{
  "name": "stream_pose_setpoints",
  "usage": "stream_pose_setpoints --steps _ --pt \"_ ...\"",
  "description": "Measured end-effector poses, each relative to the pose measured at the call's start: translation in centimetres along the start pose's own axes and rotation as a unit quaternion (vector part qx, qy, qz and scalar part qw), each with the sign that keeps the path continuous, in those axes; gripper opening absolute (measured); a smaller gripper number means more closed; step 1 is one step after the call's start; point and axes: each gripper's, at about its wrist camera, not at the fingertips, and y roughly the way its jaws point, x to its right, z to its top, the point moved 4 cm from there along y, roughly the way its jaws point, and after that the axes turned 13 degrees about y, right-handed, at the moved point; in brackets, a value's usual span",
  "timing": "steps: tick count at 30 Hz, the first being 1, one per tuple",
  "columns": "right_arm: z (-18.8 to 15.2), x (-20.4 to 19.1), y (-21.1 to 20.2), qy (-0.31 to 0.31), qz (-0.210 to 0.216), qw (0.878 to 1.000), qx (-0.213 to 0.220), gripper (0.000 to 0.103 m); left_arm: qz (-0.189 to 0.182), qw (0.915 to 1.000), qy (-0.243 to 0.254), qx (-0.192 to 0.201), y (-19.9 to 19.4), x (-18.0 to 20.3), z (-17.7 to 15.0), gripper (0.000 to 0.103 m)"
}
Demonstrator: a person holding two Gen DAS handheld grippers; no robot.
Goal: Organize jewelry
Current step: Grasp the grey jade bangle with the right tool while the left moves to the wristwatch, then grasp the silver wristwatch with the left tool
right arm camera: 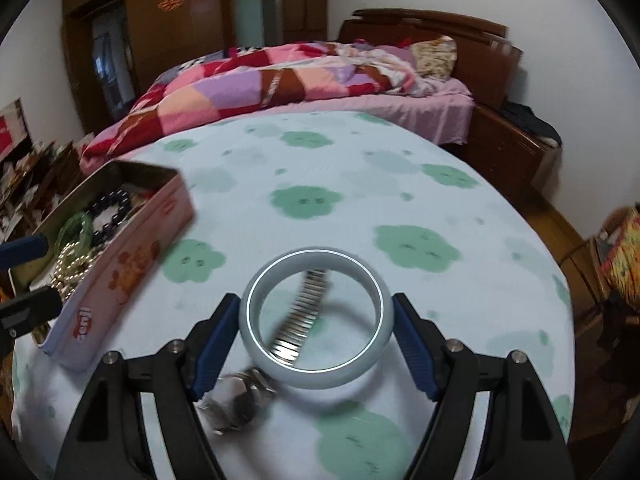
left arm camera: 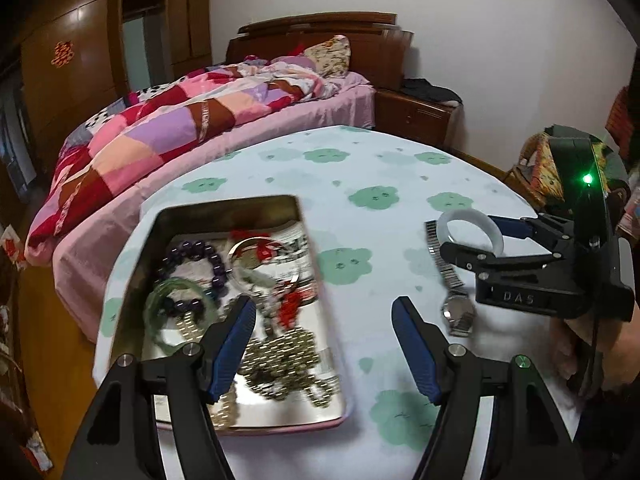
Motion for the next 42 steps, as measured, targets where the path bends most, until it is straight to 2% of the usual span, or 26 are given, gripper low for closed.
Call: stream_pose_setpoints --steps 8,15,17,22,27,30,32,37,42 --pt "0.4 3.8 -0.6 0.045 -0.03 0.999 0.003 0.078 -0.028 0.9986 0.046 0.003 1.0 4.6 1.5 0.071" --pt "0.4 5.6 -0.6 0.074 -0.029 0.997 -0.006 0.078 -0.065 0.9945 0.081 -0.012 2.7 8.4 1.8 0.071" --pt "0.3 5.7 -0.5 0.076 -0.026 0.997 -0.007 0.078 -0.087 0.9926 0.082 -0.022 3.5 9.3 1.4 0.071" --pt "0.3 5.8 -0.5 0.077 -0.022 0.997 -0.008 0.078 -0.106 0.9896 0.083 -0.051 5.5 10.5 0.6 0.07" --pt "0.4 5.9 -0.5 0.076 -0.021 0.997 -0.007 0.078 -0.128 0.9877 0.068 -0.058 6.5 10.4 0.6 0.07" --pt "0.5 5.7 -0.5 0.073 -0.022 0.997 -0.005 0.078 -0.118 0.9884 0.077 -0.055 6.5 10.3 0.6 0.058" --pt "0.5 5.6 -0.6 0.073 -0.021 0.997 -0.004 0.078 -0.119 0.9877 0.086 -0.053 6.5 10.3 0.6 0.037" --pt "0.5 5.6 -0.8 0.075 -0.017 0.997 0.001 0.078 -0.135 0.9869 0.073 -0.051 5.9 9.5 0.2 0.037" --pt "0.5 5.4 -1.0 0.072 -0.013 0.997 0.007 0.078 -0.134 0.9888 0.056 -0.034 4.5 8.5 0.0 0.037"
